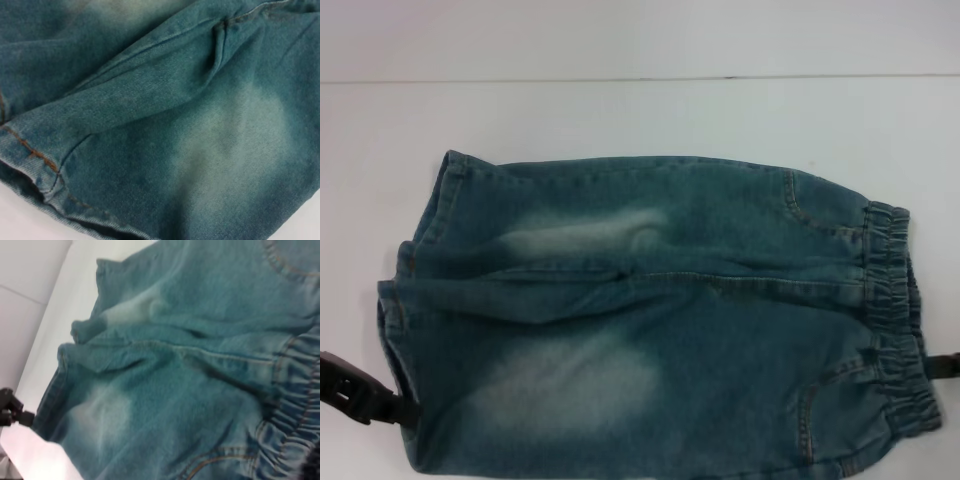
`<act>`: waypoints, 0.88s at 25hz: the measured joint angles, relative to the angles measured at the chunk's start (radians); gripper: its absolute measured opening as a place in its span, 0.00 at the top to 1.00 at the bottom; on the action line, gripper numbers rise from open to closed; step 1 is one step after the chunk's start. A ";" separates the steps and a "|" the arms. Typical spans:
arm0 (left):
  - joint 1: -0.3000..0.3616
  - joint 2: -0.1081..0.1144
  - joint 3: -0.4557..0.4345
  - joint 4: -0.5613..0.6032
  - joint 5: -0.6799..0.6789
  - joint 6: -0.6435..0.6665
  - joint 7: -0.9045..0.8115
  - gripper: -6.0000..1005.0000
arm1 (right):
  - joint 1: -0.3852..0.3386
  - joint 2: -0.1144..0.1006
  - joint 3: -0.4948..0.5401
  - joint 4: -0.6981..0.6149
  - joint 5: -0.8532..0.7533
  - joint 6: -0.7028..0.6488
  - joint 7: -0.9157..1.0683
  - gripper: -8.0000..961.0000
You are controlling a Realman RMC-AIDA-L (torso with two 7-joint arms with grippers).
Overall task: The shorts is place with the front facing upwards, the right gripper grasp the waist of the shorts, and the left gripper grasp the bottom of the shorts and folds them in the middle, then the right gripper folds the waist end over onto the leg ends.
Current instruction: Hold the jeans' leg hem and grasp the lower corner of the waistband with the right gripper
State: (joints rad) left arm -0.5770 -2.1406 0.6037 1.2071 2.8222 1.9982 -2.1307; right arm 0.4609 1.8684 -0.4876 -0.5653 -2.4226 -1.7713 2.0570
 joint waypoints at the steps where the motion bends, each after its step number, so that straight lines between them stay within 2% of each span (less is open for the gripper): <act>1: 0.000 0.000 0.000 0.000 0.000 0.001 0.000 1.00 | -0.004 -0.008 0.014 -0.003 0.001 -0.009 0.000 0.60; 4: -0.001 -0.001 0.002 -0.001 0.000 0.002 0.000 1.00 | -0.011 -0.018 0.048 -0.005 0.002 -0.020 -0.011 0.69; 11: -0.005 -0.009 0.003 -0.001 0.002 0.003 0.000 1.00 | -0.011 -0.010 0.049 -0.004 -0.002 -0.015 -0.047 0.86; 15: -0.006 -0.009 0.002 -0.001 0.002 0.004 0.000 1.00 | -0.029 -0.025 0.043 -0.004 -0.003 -0.027 -0.053 0.87; 17: -0.007 -0.011 0.002 -0.002 0.001 0.005 0.000 1.00 | -0.044 -0.026 0.043 -0.020 -0.004 -0.031 -0.065 0.87; 22: -0.007 -0.019 0.002 0.003 0.000 0.011 -0.008 1.00 | -0.079 0.020 0.042 -0.114 -0.004 -0.010 -0.104 0.80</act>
State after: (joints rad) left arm -0.5840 -2.1597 0.6052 1.2104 2.8222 2.0092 -2.1388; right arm 0.3815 1.8880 -0.4453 -0.6793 -2.4270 -1.7812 1.9532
